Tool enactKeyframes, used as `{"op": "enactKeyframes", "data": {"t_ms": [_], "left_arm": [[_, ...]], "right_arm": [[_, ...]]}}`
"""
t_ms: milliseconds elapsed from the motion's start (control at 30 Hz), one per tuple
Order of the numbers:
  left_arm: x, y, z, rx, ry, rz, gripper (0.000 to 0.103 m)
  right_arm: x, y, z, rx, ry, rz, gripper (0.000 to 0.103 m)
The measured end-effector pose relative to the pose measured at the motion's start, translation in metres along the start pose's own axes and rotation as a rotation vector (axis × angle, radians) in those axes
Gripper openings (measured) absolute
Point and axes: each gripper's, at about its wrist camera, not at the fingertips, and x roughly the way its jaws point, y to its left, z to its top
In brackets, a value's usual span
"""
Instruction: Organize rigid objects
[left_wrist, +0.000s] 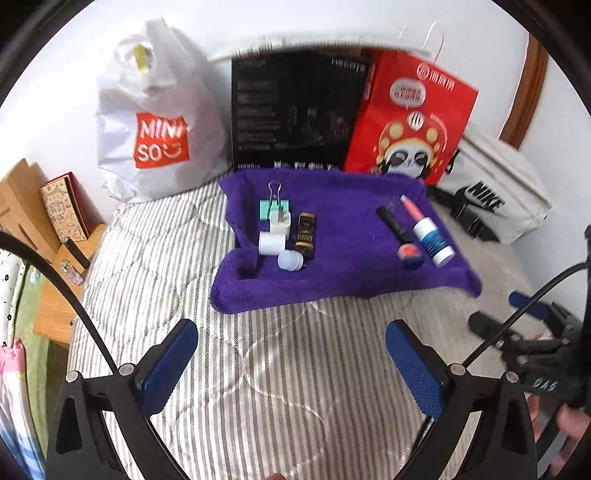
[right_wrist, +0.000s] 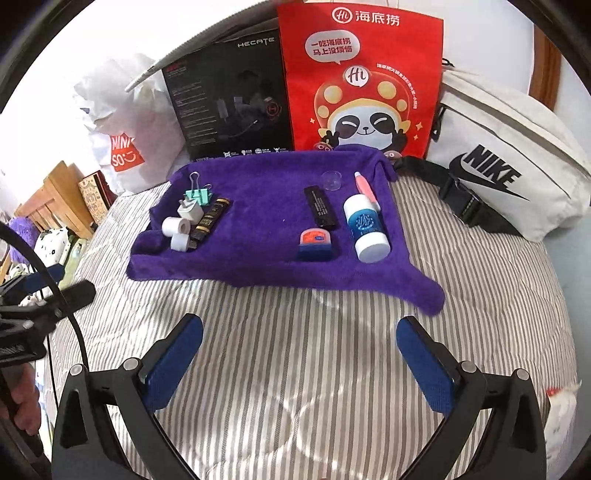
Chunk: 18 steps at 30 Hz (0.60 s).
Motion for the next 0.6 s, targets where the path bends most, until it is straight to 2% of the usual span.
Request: {"op": "enactKeyframes", "data": {"t_ms": [167,333,600], "left_arm": [[-0.024,-0.007,-0.003,-0.013,-0.048,0.019,0.103],[-0.034,-0.006,-0.011,-0.046,-0.045,-0.007,0.103],[-0.039,-0.009,-0.022,-0.023,-0.04,0.034,0.103]], "right_arm": [[-0.022,0.006,-0.008,0.002,0.005,-0.013,0.103],[-0.041,0.009,-0.018,-0.008,-0.004,-0.017,0.103],[-0.06,-0.002,-0.022,0.012,-0.011,-0.04,0.103]]}}
